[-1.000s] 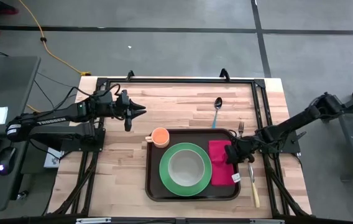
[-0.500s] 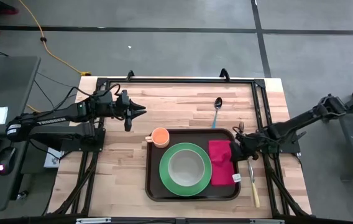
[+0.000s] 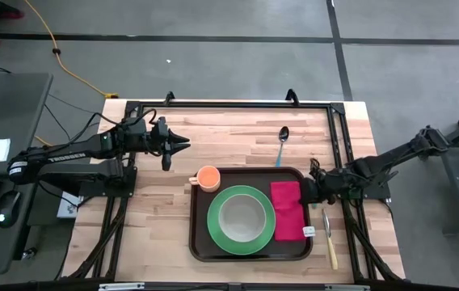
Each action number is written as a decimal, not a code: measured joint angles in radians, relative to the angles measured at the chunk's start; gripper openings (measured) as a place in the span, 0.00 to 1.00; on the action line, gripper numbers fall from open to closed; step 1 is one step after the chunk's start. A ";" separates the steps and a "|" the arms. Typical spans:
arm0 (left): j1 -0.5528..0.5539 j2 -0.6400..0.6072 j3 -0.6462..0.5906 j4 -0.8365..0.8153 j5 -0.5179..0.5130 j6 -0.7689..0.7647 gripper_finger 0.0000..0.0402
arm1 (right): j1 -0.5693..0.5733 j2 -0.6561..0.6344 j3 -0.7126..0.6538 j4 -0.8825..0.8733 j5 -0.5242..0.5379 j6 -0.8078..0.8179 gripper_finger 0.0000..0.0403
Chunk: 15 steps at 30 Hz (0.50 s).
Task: Set up tray
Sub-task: Put the blue fork on the top of the red table napkin on the brown serving tray
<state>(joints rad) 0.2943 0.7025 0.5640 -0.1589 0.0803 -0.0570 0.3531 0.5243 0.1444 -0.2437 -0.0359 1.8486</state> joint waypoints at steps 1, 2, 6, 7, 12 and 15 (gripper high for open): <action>0.000 0.000 0.000 0.000 0.000 0.000 0.28 | 0.000 -0.008 0.000 0.001 0.012 -0.007 0.06; 0.000 0.000 0.000 0.000 0.003 0.000 0.28 | 0.000 -0.016 0.000 0.000 0.024 -0.012 0.06; 0.000 0.000 0.000 0.000 0.011 0.000 0.28 | -0.001 -0.047 0.000 0.001 0.067 -0.029 0.06; 0.000 0.000 0.000 0.000 0.011 0.000 0.28 | -0.004 -0.054 0.000 0.001 0.076 -0.033 0.06; 0.000 0.000 0.000 0.000 0.011 0.000 0.28 | -0.053 -0.094 0.000 0.039 0.124 -0.085 0.06; 0.000 0.000 0.000 0.000 0.011 0.000 0.28 | -0.089 -0.121 0.000 0.049 0.142 -0.126 0.06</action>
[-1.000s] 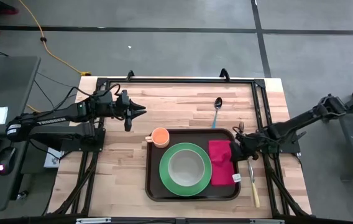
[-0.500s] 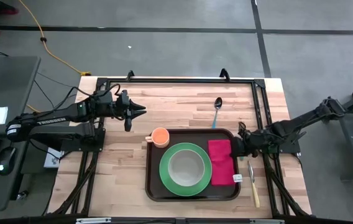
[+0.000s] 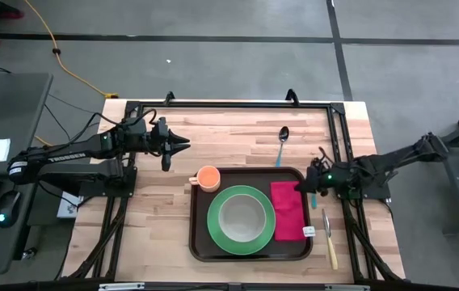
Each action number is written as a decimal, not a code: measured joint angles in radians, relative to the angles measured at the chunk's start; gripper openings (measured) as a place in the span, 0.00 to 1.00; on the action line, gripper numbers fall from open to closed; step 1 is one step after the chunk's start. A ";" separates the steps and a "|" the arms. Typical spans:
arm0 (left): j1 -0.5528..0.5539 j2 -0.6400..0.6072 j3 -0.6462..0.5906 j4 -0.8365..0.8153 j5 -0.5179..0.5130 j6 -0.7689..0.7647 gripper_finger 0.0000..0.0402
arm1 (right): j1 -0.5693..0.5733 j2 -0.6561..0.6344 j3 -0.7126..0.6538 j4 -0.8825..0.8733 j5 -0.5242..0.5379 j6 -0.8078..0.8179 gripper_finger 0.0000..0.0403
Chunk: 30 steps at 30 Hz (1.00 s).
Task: Set up tray
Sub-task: Put the blue fork on the top of the red table napkin on the brown serving tray
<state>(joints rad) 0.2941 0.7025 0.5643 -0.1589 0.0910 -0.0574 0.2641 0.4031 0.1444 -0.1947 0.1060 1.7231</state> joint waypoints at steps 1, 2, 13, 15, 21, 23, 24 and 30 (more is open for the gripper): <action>0.000 0.000 0.000 0.000 0.000 0.000 0.28 | -0.012 -0.009 0.000 0.000 0.001 -0.012 0.06; 0.000 0.000 0.000 0.000 0.000 0.000 0.28 | -0.024 -0.017 0.000 0.000 0.001 -0.026 0.06; 0.000 0.000 0.000 0.000 0.000 0.000 0.28 | -0.116 -0.090 0.000 -0.002 0.001 -0.242 0.06; 0.000 0.000 0.000 0.000 0.002 0.000 0.28 | -0.127 -0.104 0.000 -0.002 0.001 -0.277 0.06; 0.000 0.000 0.000 0.000 0.065 0.000 0.28 | -0.148 -0.146 0.000 -0.003 0.004 -0.389 0.06; 0.000 0.000 0.000 0.000 0.089 0.000 0.28 | -0.155 -0.161 0.000 -0.004 0.003 -0.425 0.06; 0.000 0.000 0.000 0.000 0.096 0.000 0.28 | -0.157 -0.170 0.000 -0.004 0.000 -0.445 0.06; 0.000 0.000 0.000 0.000 0.105 0.000 0.28 | -0.173 -0.225 0.000 -0.005 0.011 -0.533 0.06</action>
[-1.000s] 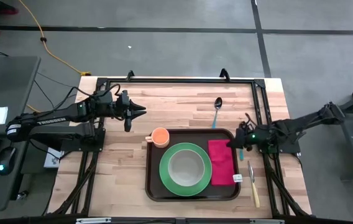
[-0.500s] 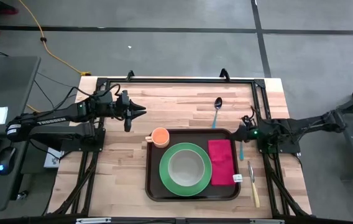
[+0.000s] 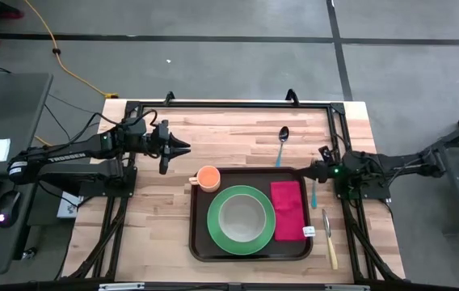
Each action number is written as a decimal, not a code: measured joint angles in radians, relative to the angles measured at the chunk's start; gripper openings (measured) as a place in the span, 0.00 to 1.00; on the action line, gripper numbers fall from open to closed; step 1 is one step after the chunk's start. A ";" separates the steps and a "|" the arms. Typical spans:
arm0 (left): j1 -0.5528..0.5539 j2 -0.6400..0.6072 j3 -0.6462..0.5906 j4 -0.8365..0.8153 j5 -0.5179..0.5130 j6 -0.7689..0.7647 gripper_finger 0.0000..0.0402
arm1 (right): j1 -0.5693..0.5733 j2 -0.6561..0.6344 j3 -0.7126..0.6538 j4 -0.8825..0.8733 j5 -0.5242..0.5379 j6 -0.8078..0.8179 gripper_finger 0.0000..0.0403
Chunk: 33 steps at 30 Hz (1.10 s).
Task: Set up tray
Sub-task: Put the blue fork on the top of the red table napkin on the brown serving tray
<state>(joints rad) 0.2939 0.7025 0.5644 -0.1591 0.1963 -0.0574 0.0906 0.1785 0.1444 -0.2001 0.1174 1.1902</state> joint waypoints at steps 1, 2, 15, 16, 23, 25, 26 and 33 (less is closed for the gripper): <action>0.000 0.000 0.000 -0.003 0.001 0.000 0.28 | -0.002 -0.008 0.000 -0.001 0.006 -0.018 0.06; 0.000 0.000 0.000 -0.010 0.004 0.000 0.28 | -0.005 -0.018 0.000 -0.002 0.009 -0.036 0.06; 0.000 -0.008 0.000 -0.059 0.023 0.136 0.28 | -0.039 -0.163 0.000 -0.119 0.064 -0.149 0.03; 0.000 -0.010 0.000 -0.058 0.023 0.142 0.28 | -0.041 -0.175 0.000 -0.126 0.071 -0.159 0.03; 0.000 -0.031 0.000 -0.059 0.022 0.198 0.28 | -0.054 -0.174 0.040 -0.200 0.092 -0.261 0.03; 0.000 -0.036 0.000 -0.059 0.022 0.219 0.28 | -0.058 -0.173 0.065 -0.248 0.125 -0.291 0.03; 0.000 -0.040 -0.001 -0.060 0.022 0.227 0.28 | -0.060 -0.173 0.079 -0.267 0.143 -0.308 0.03; 0.000 -0.062 -0.037 -0.026 0.022 0.242 0.28 | -0.060 -0.173 0.188 -0.348 0.243 -0.438 0.03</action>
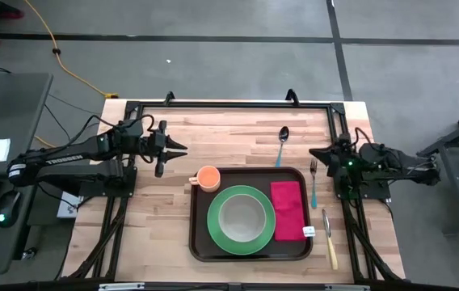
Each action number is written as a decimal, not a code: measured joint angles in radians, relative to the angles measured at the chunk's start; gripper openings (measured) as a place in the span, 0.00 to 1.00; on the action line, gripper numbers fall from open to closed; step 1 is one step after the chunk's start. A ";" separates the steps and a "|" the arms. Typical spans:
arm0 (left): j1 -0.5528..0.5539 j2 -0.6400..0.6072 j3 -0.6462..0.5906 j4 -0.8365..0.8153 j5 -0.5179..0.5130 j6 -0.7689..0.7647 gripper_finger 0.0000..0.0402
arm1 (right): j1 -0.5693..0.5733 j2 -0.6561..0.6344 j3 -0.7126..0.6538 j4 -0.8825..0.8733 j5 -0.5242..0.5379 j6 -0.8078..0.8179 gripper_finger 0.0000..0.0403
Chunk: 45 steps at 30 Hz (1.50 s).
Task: Set up tray
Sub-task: Put the blue fork on the top of the red table napkin on the brown serving tray
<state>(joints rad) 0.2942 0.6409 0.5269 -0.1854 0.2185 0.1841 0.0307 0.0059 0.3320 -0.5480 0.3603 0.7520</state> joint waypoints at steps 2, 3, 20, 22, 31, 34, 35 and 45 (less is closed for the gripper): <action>0.000 -0.006 -0.023 0.039 0.000 0.000 0.28 | 0.000 0.000 0.024 -0.007 0.012 -0.026 0.03; 0.000 -0.009 -0.037 0.058 0.001 -0.001 0.28 | 0.000 0.000 0.031 -0.012 0.016 -0.028 0.03; 0.000 -0.017 -0.082 0.092 0.002 0.004 0.28 | 0.000 0.000 0.042 -0.099 -0.035 0.052 0.03; 0.000 -0.017 -0.082 0.092 0.002 0.003 0.28 | 0.000 0.000 0.042 -0.093 -0.030 0.054 0.03; 0.000 -0.017 -0.082 0.092 0.003 -0.005 0.28 | 0.000 0.001 0.042 -0.069 -0.062 0.058 0.03; 0.000 -0.017 -0.082 0.092 0.003 -0.005 0.28 | 0.000 0.015 0.042 -0.070 -0.077 0.059 0.03; 0.000 -0.017 -0.082 0.093 0.003 -0.005 0.28 | 0.000 0.024 0.042 -0.071 -0.079 0.059 0.03; 0.000 -0.017 -0.082 0.108 0.003 -0.005 0.28 | 0.000 0.199 0.096 -0.192 -0.164 0.137 0.03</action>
<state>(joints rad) 0.2942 0.6239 0.4454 -0.0771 0.2211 0.1787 0.0303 0.2051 0.4282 -0.7403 0.1959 0.8891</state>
